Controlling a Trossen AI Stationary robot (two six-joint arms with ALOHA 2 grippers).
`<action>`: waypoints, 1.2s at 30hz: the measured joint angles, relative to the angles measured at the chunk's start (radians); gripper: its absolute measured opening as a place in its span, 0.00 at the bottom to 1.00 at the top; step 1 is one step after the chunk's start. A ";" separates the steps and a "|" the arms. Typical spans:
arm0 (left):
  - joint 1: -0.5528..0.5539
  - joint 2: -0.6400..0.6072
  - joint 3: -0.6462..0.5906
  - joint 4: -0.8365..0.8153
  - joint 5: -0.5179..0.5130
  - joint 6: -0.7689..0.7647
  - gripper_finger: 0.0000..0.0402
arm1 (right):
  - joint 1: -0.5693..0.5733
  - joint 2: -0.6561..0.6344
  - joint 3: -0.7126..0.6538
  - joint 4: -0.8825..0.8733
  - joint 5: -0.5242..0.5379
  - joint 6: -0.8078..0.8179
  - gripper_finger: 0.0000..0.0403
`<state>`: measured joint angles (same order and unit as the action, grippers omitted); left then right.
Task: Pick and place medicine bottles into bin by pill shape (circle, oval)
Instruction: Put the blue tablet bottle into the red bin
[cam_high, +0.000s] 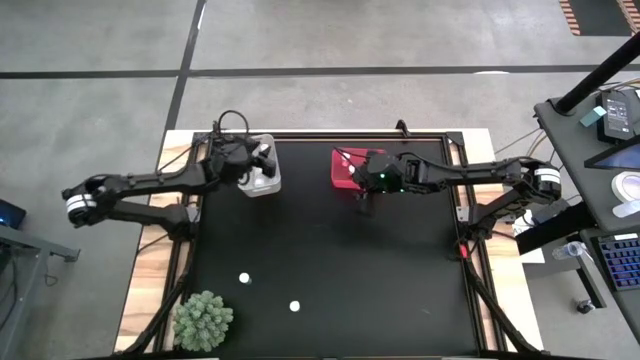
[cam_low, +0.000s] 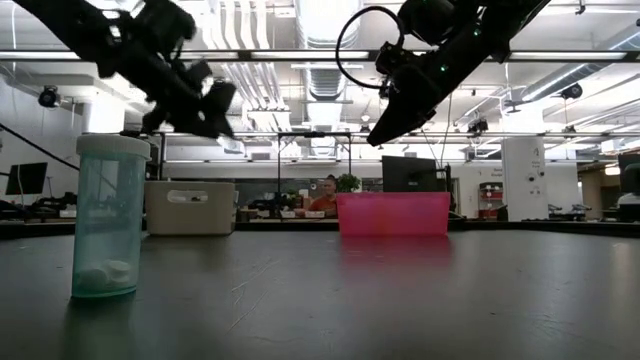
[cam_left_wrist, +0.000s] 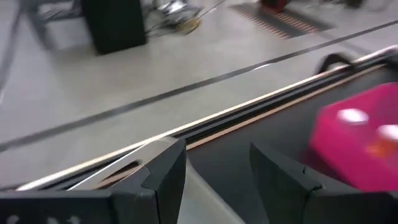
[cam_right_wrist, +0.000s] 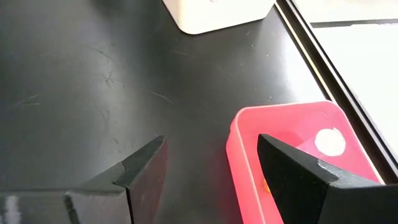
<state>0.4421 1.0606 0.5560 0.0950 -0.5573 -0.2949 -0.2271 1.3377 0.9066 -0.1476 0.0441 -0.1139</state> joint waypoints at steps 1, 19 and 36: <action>-0.021 -0.020 0.000 0.001 0.001 0.011 0.40 | 0.004 0.000 0.000 0.000 0.000 0.000 0.60; -0.375 -0.164 0.000 0.005 0.005 0.050 0.40 | 0.226 -0.002 -0.020 0.015 0.000 0.037 0.60; -0.637 -0.059 0.001 0.436 0.010 0.172 0.40 | 0.540 0.033 -0.145 0.379 0.008 0.153 0.60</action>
<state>-0.1948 1.0020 0.5568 0.5309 -0.5472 -0.1226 0.3133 1.3705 0.7613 0.2313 0.0521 0.0395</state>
